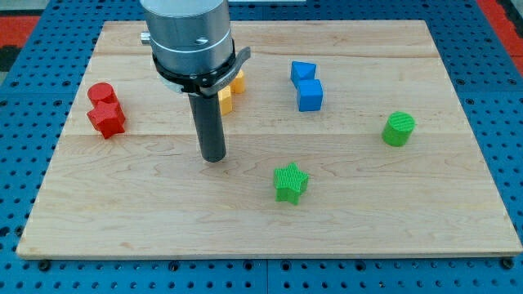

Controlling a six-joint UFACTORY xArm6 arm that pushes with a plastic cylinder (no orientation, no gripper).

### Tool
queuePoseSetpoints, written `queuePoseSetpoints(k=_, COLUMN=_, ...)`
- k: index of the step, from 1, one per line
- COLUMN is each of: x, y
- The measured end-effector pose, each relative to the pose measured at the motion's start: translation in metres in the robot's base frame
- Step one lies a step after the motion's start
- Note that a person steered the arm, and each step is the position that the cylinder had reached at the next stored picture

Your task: Slide the blue cube up a bit

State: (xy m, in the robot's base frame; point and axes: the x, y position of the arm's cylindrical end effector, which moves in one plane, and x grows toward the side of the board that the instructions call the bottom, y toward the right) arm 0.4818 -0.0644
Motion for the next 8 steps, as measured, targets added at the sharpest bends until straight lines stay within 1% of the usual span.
queuePoseSetpoints(k=1, x=-0.003, y=0.027)
queuePoseSetpoints(k=3, x=-0.039, y=0.1)
queuePoseSetpoints(k=5, x=-0.082, y=0.114)
queuePoseSetpoints(k=7, x=-0.082, y=0.159)
queuePoseSetpoints(k=8, x=-0.061, y=0.178)
